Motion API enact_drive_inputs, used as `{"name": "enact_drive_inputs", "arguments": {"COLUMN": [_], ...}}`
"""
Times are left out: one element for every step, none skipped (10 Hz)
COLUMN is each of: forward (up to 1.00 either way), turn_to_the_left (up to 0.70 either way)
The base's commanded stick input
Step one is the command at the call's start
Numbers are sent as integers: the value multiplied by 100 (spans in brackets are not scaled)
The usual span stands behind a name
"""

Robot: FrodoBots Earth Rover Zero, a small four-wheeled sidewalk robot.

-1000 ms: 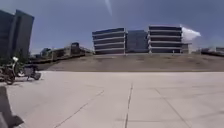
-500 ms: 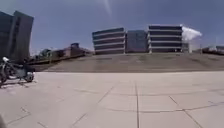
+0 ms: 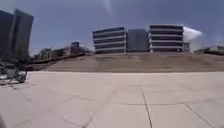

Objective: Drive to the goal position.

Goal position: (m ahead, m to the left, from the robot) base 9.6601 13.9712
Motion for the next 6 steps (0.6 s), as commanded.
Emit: {"name": "enact_drive_inputs", "arguments": {"forward": [100, 100, 100, 100, 100, 100], "turn_to_the_left": [-3, -3, -3, -3, -3, -3]}}
